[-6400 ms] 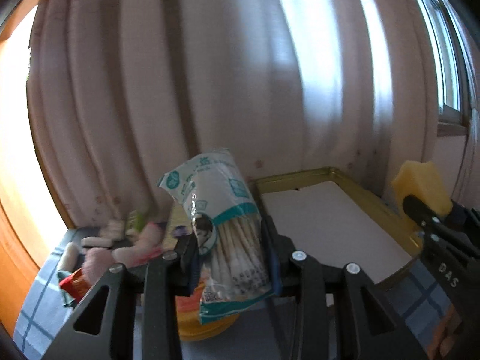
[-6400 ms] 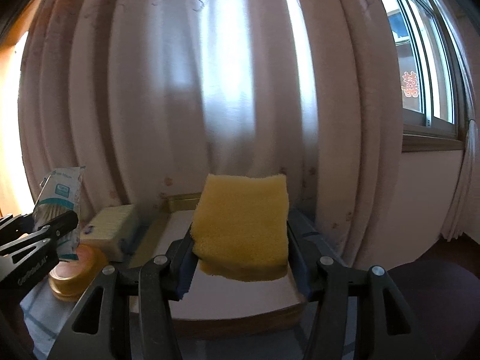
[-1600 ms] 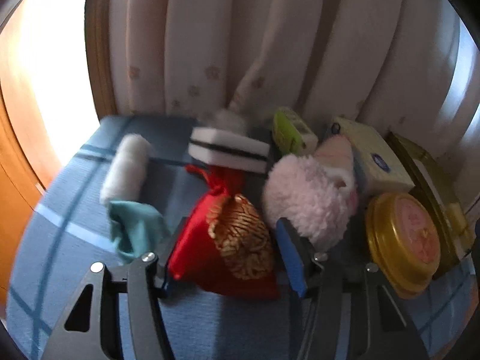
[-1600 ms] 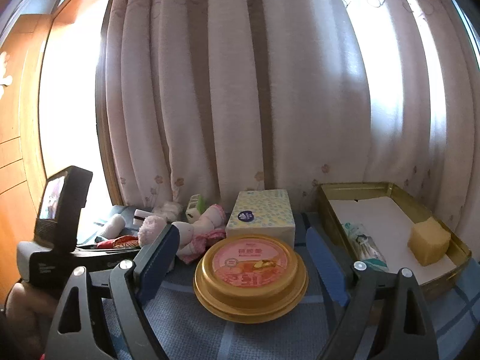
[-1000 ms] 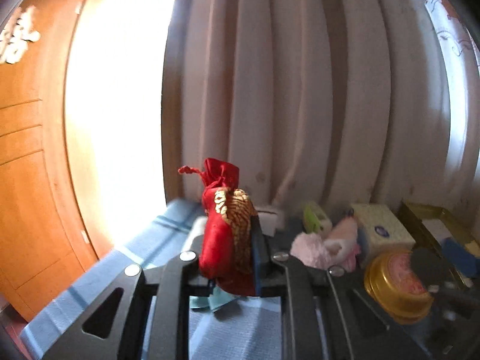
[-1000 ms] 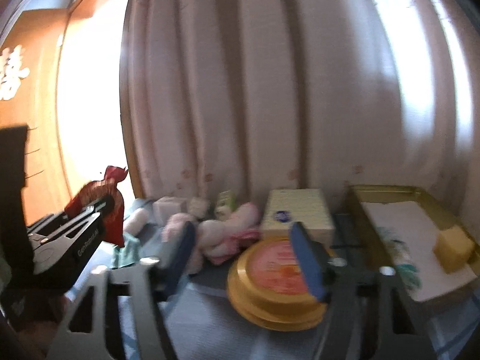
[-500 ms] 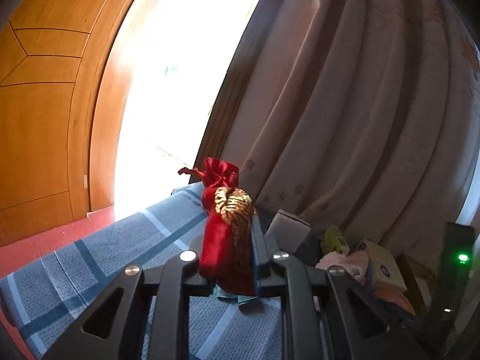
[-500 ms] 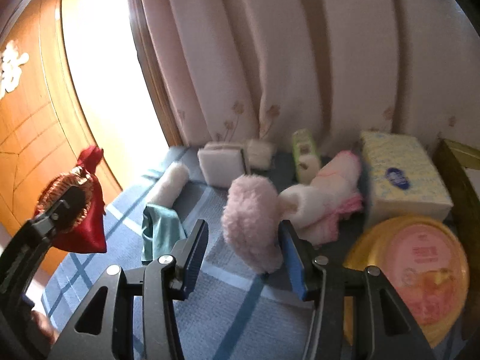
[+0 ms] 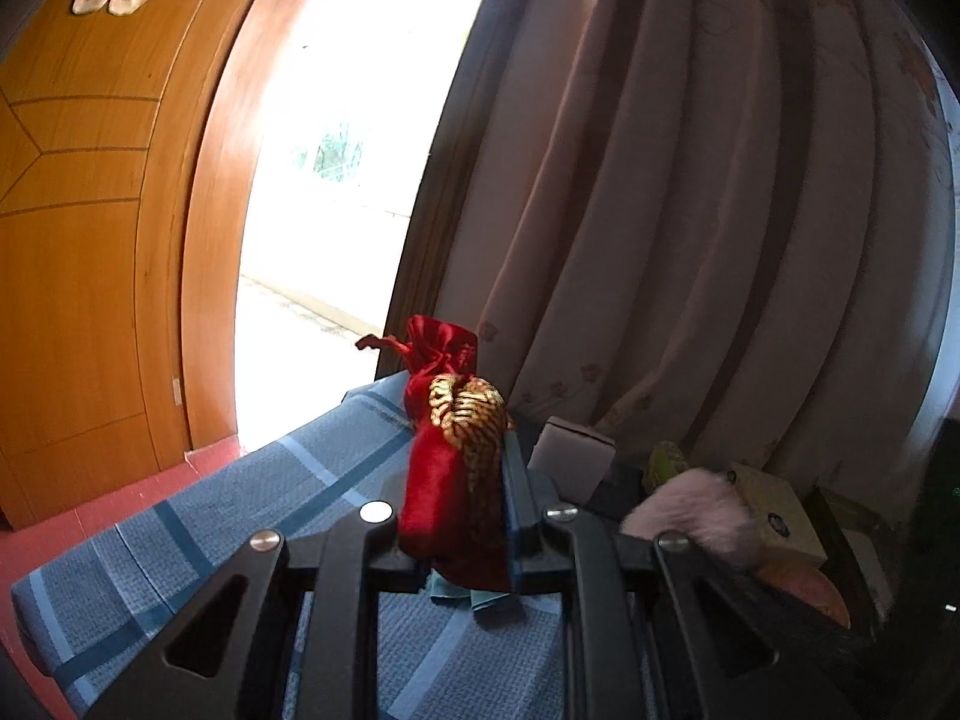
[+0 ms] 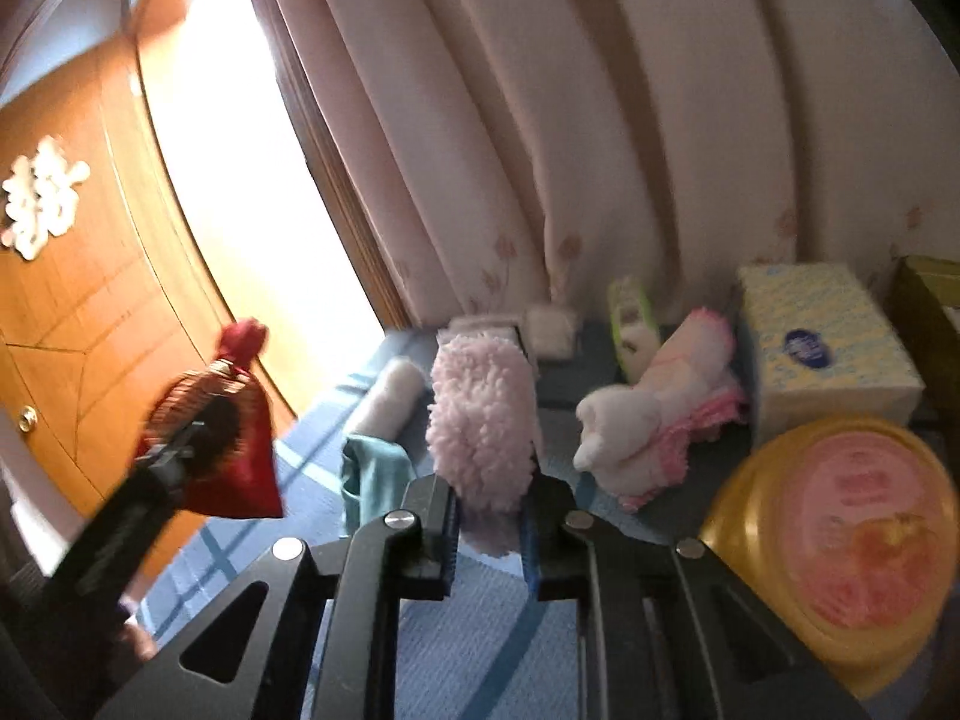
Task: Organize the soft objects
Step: 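Grasp the red pouch with the left gripper while the right grasps the pink puff, then carry the red pouch and pink puff over the gold tray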
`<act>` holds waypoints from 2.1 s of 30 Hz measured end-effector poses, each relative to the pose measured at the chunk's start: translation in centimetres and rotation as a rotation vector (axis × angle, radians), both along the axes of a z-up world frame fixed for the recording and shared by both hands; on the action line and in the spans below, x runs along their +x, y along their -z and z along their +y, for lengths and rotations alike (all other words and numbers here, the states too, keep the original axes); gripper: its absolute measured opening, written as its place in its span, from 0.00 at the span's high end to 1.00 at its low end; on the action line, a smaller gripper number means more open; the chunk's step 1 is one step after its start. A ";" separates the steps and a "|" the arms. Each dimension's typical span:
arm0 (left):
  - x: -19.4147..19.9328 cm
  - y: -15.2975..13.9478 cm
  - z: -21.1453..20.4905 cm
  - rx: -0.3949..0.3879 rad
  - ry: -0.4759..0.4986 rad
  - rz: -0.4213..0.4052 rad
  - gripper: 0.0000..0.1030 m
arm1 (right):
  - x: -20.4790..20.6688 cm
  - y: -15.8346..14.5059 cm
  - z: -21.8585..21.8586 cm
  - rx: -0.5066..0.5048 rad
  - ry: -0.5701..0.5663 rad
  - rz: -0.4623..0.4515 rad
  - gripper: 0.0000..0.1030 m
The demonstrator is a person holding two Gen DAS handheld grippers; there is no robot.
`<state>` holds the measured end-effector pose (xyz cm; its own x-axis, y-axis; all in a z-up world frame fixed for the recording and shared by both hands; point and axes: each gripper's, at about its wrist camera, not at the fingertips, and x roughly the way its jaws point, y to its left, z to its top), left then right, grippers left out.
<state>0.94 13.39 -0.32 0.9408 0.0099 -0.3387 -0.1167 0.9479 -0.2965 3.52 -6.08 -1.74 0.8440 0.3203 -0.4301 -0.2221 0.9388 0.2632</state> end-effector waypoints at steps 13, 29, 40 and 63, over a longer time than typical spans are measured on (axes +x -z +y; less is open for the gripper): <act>-1.7 -0.6 -4.9 0.207 0.051 -0.046 0.85 | -7.8 -1.8 -1.0 -0.296 0.263 -0.339 0.83; -2.6 -1.0 -8.9 0.258 0.136 -0.043 0.85 | -8.7 -1.6 -6.6 -0.239 0.401 -0.286 0.83; -3.3 -1.0 -12.7 0.279 0.206 -0.050 0.85 | -10.0 -2.0 -9.9 -0.228 0.460 -0.285 0.83; -4.7 -0.9 -20.3 0.291 0.336 -0.085 0.85 | -13.2 -2.2 -19.4 -0.269 0.653 -0.299 0.83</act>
<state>-3.74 -6.90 0.61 0.9325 -0.2176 -0.2882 0.2250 0.9743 -0.0075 -9.64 -25.43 0.51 0.9185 -0.3673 -0.1466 0.3743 0.9270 0.0227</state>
